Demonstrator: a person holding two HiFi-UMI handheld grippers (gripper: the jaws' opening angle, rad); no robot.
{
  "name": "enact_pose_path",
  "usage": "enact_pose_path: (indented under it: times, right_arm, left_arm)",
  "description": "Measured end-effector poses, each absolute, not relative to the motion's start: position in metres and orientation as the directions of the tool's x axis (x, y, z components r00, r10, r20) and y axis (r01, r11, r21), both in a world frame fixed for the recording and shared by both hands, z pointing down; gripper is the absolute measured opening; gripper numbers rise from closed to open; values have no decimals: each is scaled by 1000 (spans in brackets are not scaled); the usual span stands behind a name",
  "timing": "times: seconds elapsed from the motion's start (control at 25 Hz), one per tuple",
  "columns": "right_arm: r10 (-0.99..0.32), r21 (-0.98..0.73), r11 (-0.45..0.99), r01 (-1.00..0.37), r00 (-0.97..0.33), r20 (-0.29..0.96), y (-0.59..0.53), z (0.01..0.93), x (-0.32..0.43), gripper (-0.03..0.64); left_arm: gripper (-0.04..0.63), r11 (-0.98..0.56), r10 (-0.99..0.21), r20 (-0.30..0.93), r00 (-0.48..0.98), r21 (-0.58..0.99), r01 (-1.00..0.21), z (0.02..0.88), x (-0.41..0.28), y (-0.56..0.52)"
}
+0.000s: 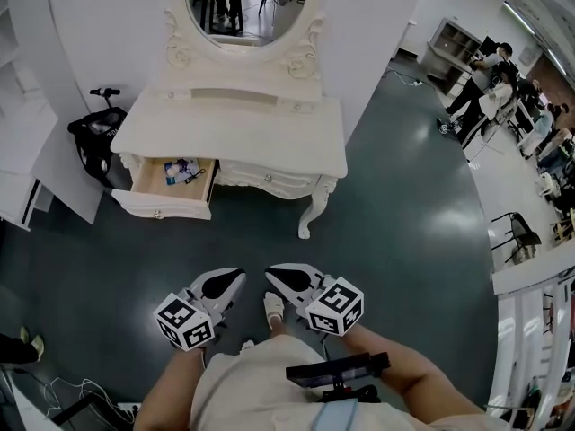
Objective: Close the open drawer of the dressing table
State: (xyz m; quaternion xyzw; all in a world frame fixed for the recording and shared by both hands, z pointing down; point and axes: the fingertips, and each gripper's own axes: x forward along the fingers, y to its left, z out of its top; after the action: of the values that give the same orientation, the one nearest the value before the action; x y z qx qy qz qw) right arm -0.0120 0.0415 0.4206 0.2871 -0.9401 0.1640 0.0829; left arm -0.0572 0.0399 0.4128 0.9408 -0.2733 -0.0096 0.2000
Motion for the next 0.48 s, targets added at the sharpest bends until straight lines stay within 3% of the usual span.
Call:
enact_pose_path:
  times: [0.48]
  right_arm:
    - [-509, -269, 780, -565, -823, 251, 38, 420, -6, 14]
  left_arm:
    - [11, -768, -517, 95, 851, 387, -510, 415, -51, 35]
